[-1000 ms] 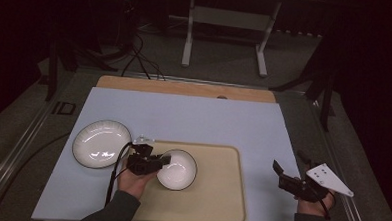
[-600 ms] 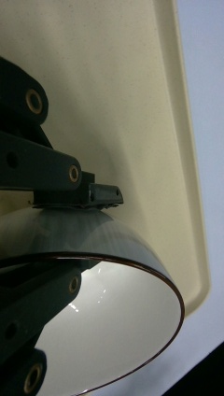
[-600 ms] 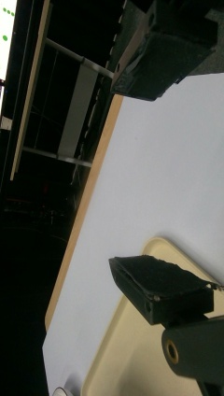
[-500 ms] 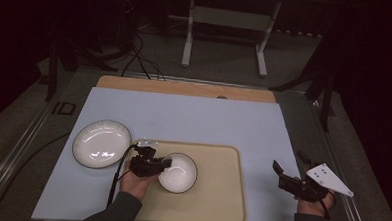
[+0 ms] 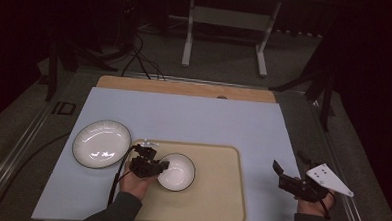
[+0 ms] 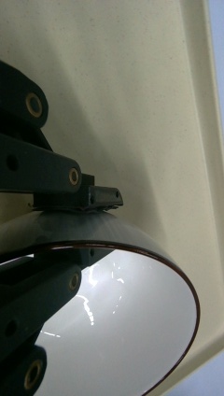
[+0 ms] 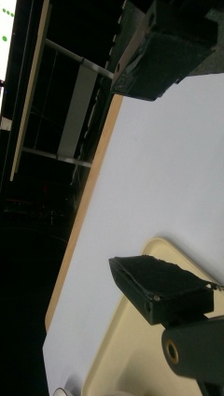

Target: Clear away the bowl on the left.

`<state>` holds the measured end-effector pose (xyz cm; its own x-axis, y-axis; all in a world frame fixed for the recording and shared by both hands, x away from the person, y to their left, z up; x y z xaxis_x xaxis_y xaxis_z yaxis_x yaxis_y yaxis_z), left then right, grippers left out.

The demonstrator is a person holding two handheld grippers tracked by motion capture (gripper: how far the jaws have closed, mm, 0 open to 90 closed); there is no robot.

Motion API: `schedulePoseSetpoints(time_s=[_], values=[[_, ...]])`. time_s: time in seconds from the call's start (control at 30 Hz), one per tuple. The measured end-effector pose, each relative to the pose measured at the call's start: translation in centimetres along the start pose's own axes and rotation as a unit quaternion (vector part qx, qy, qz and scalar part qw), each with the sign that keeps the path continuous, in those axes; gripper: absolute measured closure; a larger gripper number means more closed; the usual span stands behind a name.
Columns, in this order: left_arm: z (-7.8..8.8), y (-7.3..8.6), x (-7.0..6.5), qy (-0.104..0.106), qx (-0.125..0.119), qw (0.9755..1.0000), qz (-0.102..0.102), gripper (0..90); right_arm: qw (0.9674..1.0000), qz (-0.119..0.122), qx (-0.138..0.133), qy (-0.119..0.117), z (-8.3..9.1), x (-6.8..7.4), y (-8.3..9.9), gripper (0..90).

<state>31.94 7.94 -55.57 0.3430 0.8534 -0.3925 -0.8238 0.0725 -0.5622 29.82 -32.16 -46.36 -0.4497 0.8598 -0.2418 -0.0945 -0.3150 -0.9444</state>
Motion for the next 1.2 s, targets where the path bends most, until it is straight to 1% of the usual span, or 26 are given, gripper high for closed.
schedulePoseSetpoints(time_s=[0.1,0.2,0.23,0.3,0.33,0.43,0.47,0.5,0.53,0.57,0.63,0.7,0.73,0.83,0.9,0.97,1.0,1.03,1.1,1.13,1.17,1.2], values=[[0.0,0.1,0.1,-0.003,0.002,1.0,0.001,80.3,1.0,0.001,0.001,-0.001,0.0,0.0,0.0,13.9],[-0.1,0.1,0.3,-0.006,0.006,0.9999,0.006,79.6,1.0,0.001,0.002,-0.001,-0.1,0.0,0.0,13.8],[-0.1,0.1,0.4,-0.006,0.001,1.0,0.007,77.9,1.0,0.0,0.002,-0.001,-0.1,0.0,0.0,13.8],[-0.1,0.1,0.4,-0.009,-0.001,1.0,0.004,76.7,1.0,0.0,0.002,-0.001,-0.1,0.0,0.0,13.9],[0.0,0.0,0.4,-0.014,-0.003,0.9999,0.0,74.8,1.0,0.0,0.002,0.0,-0.1,0.0,0.0,13.9],[0.0,0.0,0.5,-0.017,-0.005,0.9998,0.001,70.5,1.0,0.0,0.001,0.0,0.0,0.0,0.0,13.9],[0.2,0.0,0.6,-0.023,-0.008,0.9997,0.0,70.1,1.0,0.0,0.001,0.0,0.0,0.0,0.0,13.9],[0.2,0.0,0.6,-0.023,-0.008,0.9997,0.0,69.6,1.0,0.0,0.001,0.0,0.0,0.0,0.0,13.9],[0.5,-0.2,0.6,-0.022,-0.015,0.9996,0.001,68.8,1.0,-0.001,0.002,0.0,0.0,-0.1,0.0,13.8],[0.5,-0.2,0.6,-0.022,-0.015,0.9996,0.001,67.8,1.0,-0.001,0.002,0.0,0.0,-0.1,0.0,13.8],[1.1,-0.5,0.6,-0.032,-0.026,0.9991,-0.005,65.8,1.0,-0.001,0.002,0.0,0.0,-0.1,0.1,13.9],[1.2,-0.5,0.7,-0.034,-0.029,0.9989,-0.007,64.6,1.0,-0.002,0.002,0.0,0.0,-0.1,0.1,13.8],[1.5,-0.6,0.7,-0.036,-0.034,0.9987,-0.007,61.6,1.0,-0.002,0.002,0.0,0.0,-0.1,0.0,13.9],[2.2,-1.0,0.9,-0.036,-0.049,0.9982,-0.003,58.1,1.0,-0.002,0.002,0.0,0.0,-0.1,0.0,13.9],[2.5,-1.1,0.9,-0.037,-0.055,0.9978,-0.004,55.3,1.0,-0.001,0.002,0.0,0.0,-0.1,0.0,13.9],[3.2,-1.5,1.0,-0.045,-0.068,0.9966,-0.008,53.0,1.0,-0.002,0.002,0.001,0.0,-0.1,0.1,13.8],[3.2,-1.5,1.0,-0.045,-0.068,0.9966,-0.008,51.5,1.0,-0.002,0.002,0.001,0.0,-0.1,0.1,13.8],[3.4,-1.6,1.1,-0.044,-0.075,0.9962,-0.008,51.5,1.0,-0.002,0.002,0.001,0.0,-0.1,0.1,13.8],[4.2,-1.9,1.4,-0.049,-0.093,0.9945,-0.004,49.5,1.0,-0.003,0.001,0.002,0.0,-0.1,0.1,13.8],[4.2,-1.9,1.4,-0.049,-0.093,0.9945,-0.004,48.7,1.0,-0.003,0.001,0.002,0.0,-0.1,0.1,13.8],[5.0,-2.1,1.8,-0.052,-0.108,0.9928,0.0,48.7,1.0,-0.003,0.001,0.002,0.0,-0.1,0.0,13.9],[5.5,-2.3,2.1,-0.054,-0.113,0.9921,0.002,47.6,1.0,-0.004,0.0,0.002,0.0,-0.1,0.0,13.8]])
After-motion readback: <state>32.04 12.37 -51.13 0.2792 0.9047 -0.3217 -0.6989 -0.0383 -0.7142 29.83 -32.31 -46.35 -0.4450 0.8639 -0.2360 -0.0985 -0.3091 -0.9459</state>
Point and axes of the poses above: each handheld gripper's, and its own axes: z roughly backward along the jaws, y roughly out of its underside, x roughly to its left, the point moved 6 cm from there along -z, roughly forward along the jaws, and after that the axes turned 6 degrees about z, right-handed, at the moved point
